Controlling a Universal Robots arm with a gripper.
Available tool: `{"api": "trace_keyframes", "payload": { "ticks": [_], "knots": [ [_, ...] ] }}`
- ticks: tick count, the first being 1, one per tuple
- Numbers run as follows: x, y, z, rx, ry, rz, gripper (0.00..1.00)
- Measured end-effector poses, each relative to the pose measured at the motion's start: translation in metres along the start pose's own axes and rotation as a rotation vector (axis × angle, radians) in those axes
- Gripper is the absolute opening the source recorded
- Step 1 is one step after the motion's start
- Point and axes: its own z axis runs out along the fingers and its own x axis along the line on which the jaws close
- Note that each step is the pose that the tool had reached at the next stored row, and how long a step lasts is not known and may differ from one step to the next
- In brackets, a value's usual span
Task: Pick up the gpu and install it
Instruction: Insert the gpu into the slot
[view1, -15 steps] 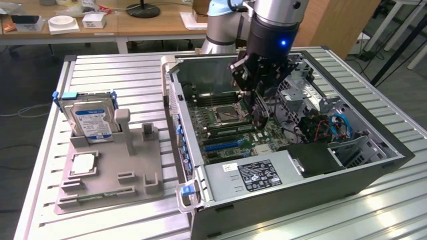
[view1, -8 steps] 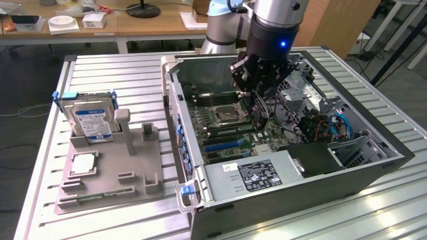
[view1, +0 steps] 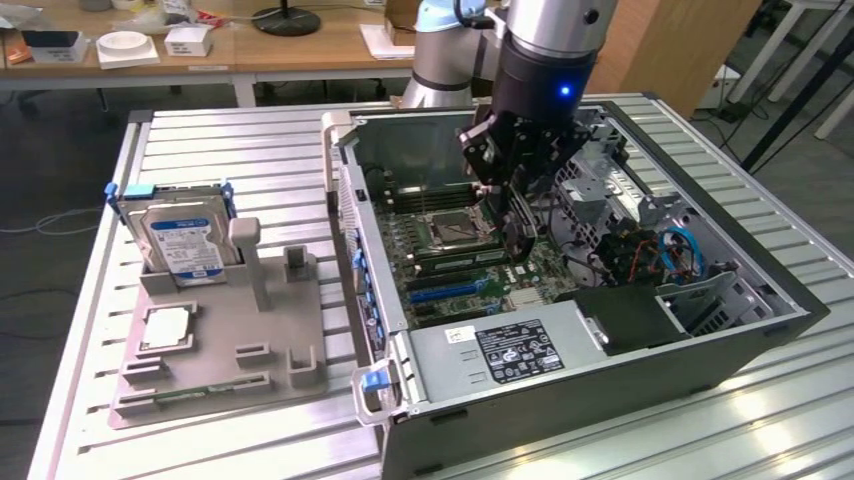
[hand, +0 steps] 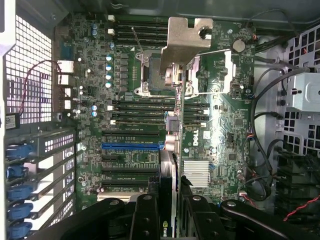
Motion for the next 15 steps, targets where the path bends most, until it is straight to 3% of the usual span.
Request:
{"api": "trace_keyframes", "payload": {
  "ticks": [15],
  "knots": [
    [0.0002, -0.0001, 0.0038, 0.0000, -0.0008, 0.000, 0.26]
  ]
}}
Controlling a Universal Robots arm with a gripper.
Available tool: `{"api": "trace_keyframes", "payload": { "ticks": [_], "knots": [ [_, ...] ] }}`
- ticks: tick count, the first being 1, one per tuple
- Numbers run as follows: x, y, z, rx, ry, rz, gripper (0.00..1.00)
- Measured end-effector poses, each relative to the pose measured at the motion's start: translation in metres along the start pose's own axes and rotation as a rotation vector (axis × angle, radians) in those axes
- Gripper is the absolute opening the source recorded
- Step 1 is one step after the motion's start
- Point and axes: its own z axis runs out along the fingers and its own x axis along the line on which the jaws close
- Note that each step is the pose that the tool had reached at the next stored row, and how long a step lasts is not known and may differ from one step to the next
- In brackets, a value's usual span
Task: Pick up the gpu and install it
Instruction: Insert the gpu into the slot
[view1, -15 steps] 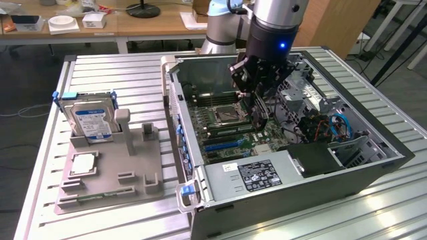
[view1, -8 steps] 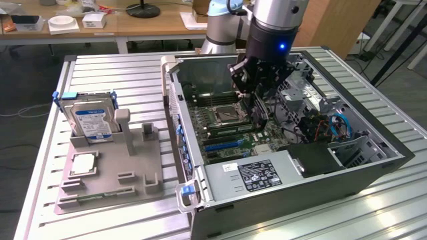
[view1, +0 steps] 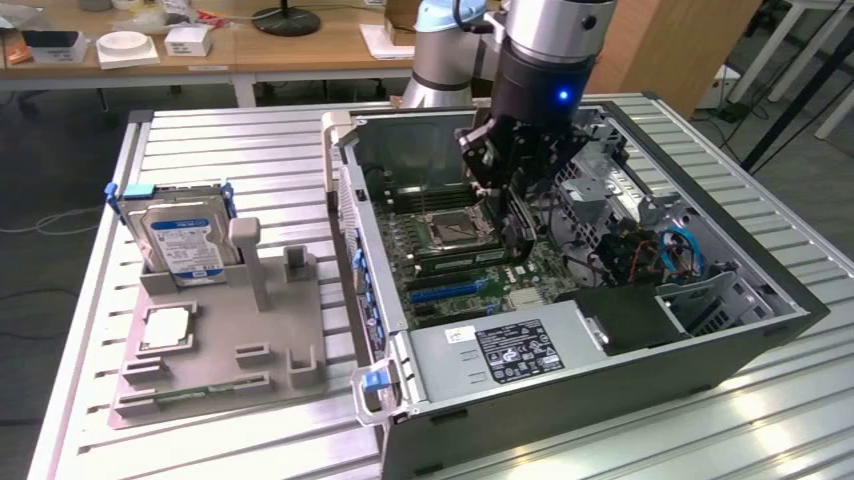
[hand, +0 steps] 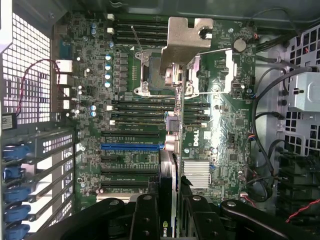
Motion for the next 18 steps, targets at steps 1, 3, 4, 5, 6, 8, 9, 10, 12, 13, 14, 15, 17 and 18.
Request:
{"api": "trace_keyframes", "payload": {
  "ticks": [1, 3, 4, 5, 6, 8, 9, 10, 12, 13, 14, 15, 17, 18],
  "knots": [
    [0.0000, 0.0000, 0.0003, -0.0001, 0.0000, 0.000, 0.26],
    [0.0000, 0.0000, 0.0007, 0.0000, -0.0001, 0.000, 0.26],
    [0.0000, 0.0000, 0.0010, 0.0000, -0.0001, 0.000, 0.26],
    [0.0001, 0.0000, 0.0012, 0.0000, -0.0001, 0.000, 0.26],
    [0.0001, 0.0000, 0.0014, 0.0000, -0.0001, 0.000, 0.26],
    [0.0001, 0.0000, 0.0020, 0.0000, -0.0002, 0.000, 0.26],
    [0.0001, 0.0000, 0.0022, 0.0000, -0.0002, 0.000, 0.26],
    [0.0001, 0.0000, 0.0025, 0.0000, -0.0002, 0.000, 0.26],
    [0.0001, 0.0000, 0.0030, 0.0000, -0.0002, 0.000, 0.26],
    [0.0001, 0.0000, 0.0033, 0.0000, -0.0002, 0.000, 0.26],
    [0.0002, 0.0000, 0.0035, 0.0000, -0.0002, 0.000, 0.26],
    [0.0002, -0.0001, 0.0038, 0.0000, -0.0002, 0.000, 0.26],
    [0.0002, -0.0001, 0.0043, 0.0000, -0.0002, 0.000, 0.26],
    [0.0002, -0.0001, 0.0046, 0.0000, -0.0002, 0.000, 0.26]
  ]
}}
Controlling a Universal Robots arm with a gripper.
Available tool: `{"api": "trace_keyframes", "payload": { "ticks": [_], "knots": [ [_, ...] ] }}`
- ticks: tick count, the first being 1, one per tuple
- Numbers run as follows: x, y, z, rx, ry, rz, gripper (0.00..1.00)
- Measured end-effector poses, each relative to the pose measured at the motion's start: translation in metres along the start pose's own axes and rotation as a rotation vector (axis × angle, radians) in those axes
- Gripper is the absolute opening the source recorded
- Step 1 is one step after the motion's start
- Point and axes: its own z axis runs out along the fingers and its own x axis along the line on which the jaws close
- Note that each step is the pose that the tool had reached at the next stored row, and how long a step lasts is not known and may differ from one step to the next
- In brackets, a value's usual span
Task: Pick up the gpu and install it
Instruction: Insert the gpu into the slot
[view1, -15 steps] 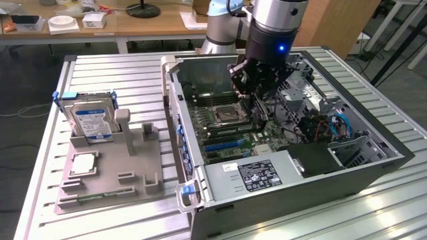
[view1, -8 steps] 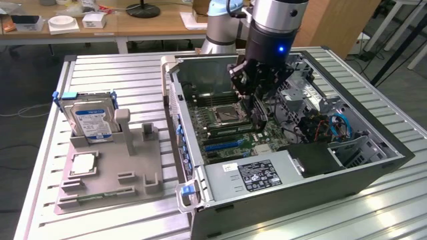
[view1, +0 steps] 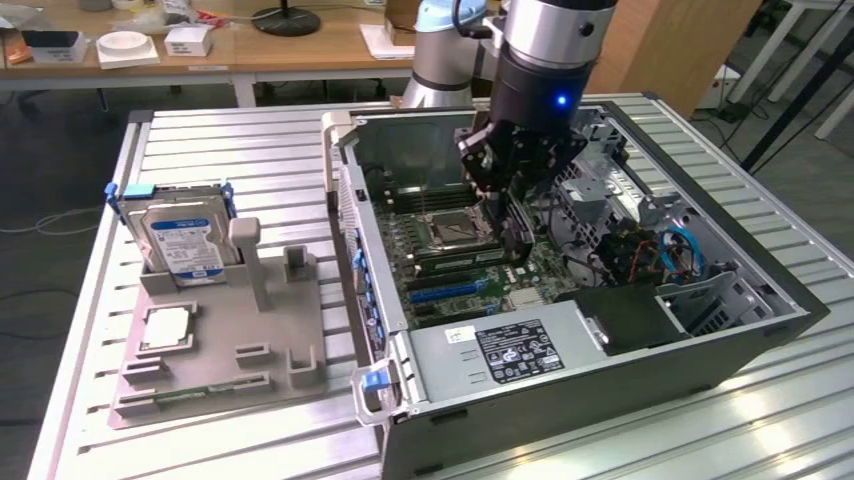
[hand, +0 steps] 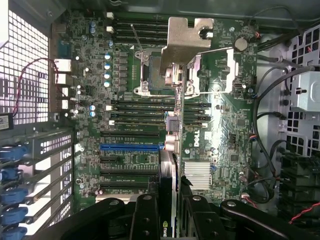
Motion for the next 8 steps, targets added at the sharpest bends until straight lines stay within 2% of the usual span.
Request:
{"api": "trace_keyframes", "payload": {
  "ticks": [8],
  "knots": [
    [0.0001, 0.0000, 0.0022, 0.0000, -0.0002, 0.000, 0.26]
  ]
}}
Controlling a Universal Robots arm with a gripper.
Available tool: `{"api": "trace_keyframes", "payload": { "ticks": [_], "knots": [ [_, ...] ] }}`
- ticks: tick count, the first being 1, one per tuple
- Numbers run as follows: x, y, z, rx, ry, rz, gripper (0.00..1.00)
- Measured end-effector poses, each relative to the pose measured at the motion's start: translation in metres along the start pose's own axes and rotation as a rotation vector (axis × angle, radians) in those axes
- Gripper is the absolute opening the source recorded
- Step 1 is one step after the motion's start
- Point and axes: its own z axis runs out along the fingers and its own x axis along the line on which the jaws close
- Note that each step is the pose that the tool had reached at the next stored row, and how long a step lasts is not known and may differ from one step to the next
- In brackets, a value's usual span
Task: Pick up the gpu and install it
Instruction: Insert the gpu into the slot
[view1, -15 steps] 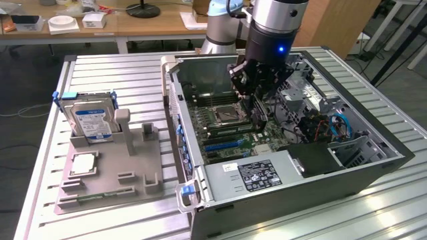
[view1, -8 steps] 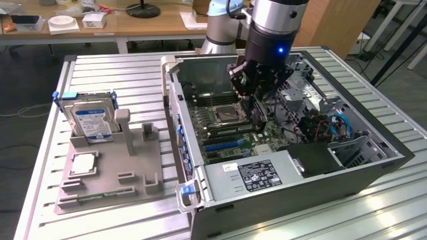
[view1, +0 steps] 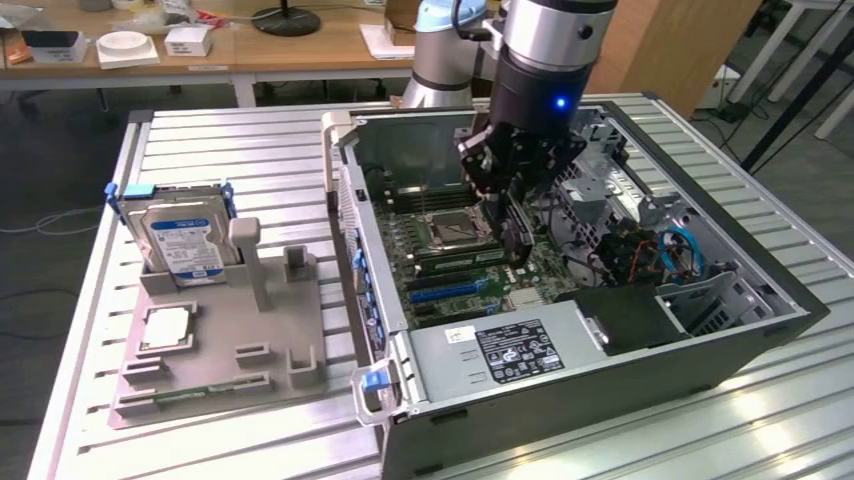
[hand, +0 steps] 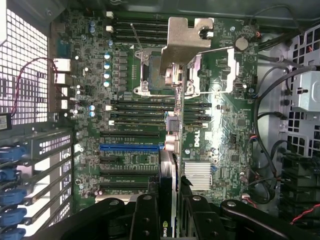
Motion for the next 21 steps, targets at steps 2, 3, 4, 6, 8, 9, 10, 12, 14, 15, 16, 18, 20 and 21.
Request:
{"api": "trace_keyframes", "payload": {
  "ticks": [2, 3, 4, 6, 8, 9, 10, 12, 14, 15, 16, 18, 20, 21],
  "knots": [
    [0.0000, 0.0000, 0.0005, 0.0001, 0.0000, 0.000, 0.26],
    [0.0000, 0.0000, 0.0007, 0.0001, -0.0001, 0.000, 0.26],
    [0.0000, 0.0000, 0.0010, 0.0000, -0.0002, 0.000, 0.26],
    [0.0000, 0.0000, 0.0015, 0.0000, -0.0003, 0.000, 0.26],
    [0.0001, 0.0000, 0.0019, 0.0000, -0.0003, 0.000, 0.26],
    [0.0001, 0.0000, 0.0022, 0.0001, -0.0005, 0.000, 0.26],
    [0.0001, 0.0000, 0.0024, 0.0001, -0.0005, 0.000, 0.26],
    [0.0001, 0.0000, 0.0029, 0.0000, -0.0007, 0.000, 0.26],
    [0.0001, -0.0001, 0.0034, 0.0000, -0.0007, 0.000, 0.26],
    [0.0001, -0.0001, 0.0036, 0.0001, -0.0008, 0.000, 0.26],
    [0.0002, -0.0001, 0.0038, 0.0000, -0.0008, 0.000, 0.26],
    [0.0002, -0.0001, 0.0043, 0.0000, -0.0009, 0.000, 0.26],
    [0.0002, -0.0001, 0.0048, 0.0001, -0.0009, 0.000, 0.26],
    [0.0002, -0.0001, 0.0050, 0.0001, -0.0009, 0.000, 0.26]
  ]
}}
